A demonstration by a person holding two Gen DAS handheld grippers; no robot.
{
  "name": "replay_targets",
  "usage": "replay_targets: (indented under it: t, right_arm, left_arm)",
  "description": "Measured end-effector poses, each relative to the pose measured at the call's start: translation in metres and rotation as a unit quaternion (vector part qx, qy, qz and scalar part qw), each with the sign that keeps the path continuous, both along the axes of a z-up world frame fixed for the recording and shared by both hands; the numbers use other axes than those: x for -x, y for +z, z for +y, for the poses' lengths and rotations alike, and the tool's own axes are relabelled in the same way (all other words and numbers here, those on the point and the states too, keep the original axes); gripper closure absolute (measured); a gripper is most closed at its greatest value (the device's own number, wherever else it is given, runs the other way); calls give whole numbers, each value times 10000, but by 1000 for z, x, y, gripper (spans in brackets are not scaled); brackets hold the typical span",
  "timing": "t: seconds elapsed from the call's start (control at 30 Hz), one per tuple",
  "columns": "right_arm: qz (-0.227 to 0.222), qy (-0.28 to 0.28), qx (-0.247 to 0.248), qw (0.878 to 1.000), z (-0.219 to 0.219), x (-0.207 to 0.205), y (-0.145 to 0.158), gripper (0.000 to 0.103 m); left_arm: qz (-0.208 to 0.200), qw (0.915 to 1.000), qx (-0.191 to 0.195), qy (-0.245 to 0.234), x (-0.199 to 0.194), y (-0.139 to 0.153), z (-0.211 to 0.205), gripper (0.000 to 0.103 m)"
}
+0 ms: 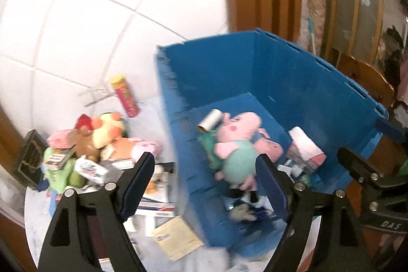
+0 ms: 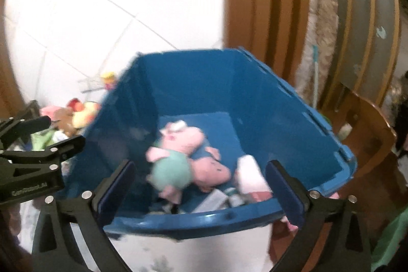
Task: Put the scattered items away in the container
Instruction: 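Withdraw both grippers from the crate back toward the heap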
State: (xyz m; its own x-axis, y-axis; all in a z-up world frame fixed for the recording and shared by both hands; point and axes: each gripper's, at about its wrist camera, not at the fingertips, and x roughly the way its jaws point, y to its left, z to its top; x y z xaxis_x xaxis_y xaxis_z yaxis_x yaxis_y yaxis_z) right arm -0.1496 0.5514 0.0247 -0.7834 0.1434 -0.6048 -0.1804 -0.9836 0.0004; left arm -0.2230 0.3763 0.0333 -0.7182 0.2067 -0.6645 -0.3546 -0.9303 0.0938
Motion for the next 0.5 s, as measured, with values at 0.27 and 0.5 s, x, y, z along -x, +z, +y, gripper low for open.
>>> replay_targets:
  t: [0.27,0.5]
  right_arm:
    - [353,742,198,9964,-105,-5,6,0]
    - [152,1376,311,9899,-211,11,-18,0]
  left_arm:
    - [-131,9963,116,839,-13,-34,-135,22]
    - [-516,9865,303,1524,-14,-81,-254,22]
